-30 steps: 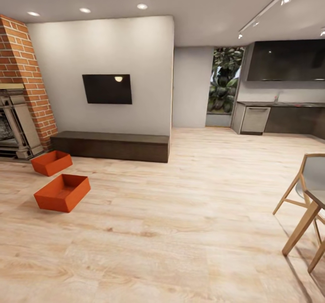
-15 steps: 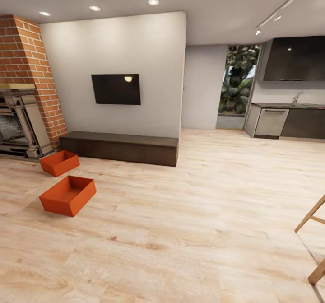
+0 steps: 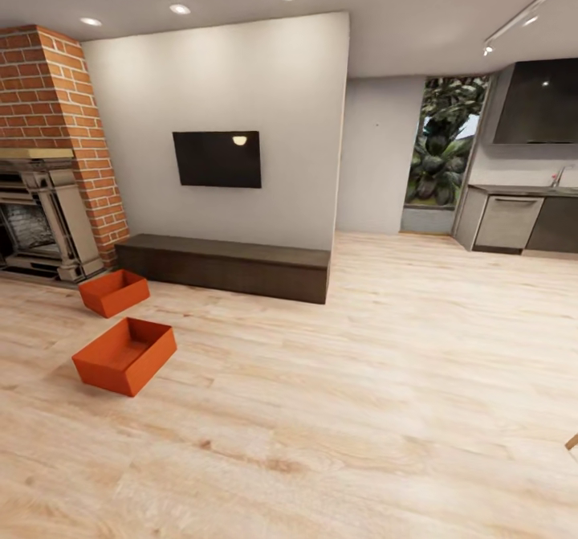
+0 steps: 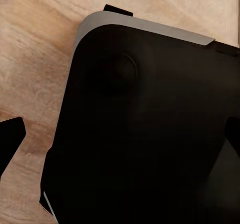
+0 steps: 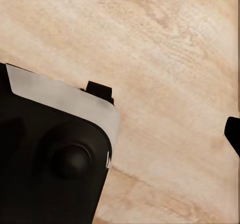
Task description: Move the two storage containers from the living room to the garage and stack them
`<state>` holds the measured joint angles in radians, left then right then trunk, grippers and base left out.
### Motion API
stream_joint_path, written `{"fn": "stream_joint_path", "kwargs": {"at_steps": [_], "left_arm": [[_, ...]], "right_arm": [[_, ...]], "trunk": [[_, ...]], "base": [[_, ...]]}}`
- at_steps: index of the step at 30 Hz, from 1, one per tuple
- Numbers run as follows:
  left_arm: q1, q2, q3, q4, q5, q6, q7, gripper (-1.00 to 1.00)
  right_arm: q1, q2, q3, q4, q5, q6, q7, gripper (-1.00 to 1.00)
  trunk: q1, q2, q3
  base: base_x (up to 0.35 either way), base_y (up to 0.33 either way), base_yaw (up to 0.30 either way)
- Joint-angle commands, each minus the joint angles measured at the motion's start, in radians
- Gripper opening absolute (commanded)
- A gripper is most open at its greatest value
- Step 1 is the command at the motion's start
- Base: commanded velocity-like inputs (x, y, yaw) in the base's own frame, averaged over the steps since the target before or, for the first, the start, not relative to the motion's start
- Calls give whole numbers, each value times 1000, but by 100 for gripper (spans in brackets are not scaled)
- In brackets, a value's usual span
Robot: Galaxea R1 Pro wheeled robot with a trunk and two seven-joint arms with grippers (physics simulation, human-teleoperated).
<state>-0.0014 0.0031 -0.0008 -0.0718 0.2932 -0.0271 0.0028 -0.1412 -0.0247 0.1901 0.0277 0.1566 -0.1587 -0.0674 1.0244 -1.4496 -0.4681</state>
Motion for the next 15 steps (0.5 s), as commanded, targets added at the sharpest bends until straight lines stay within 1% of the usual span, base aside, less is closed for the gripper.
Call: {"fn": "stream_joint_path", "kwargs": {"at_steps": [1,15], "left_arm": [[0,0,-1,0,4,-1,0,100],[0,0,-1,0,4,-1,0,100]], "right_arm": [[-1,0,2,3,11,-4,-6,100],[-1,5,-1,3,11,-4,-8,100]], "trunk": [[1,0,-1],[1,0,-1]], "base": [[326,0,0],[326,0,0]]}}
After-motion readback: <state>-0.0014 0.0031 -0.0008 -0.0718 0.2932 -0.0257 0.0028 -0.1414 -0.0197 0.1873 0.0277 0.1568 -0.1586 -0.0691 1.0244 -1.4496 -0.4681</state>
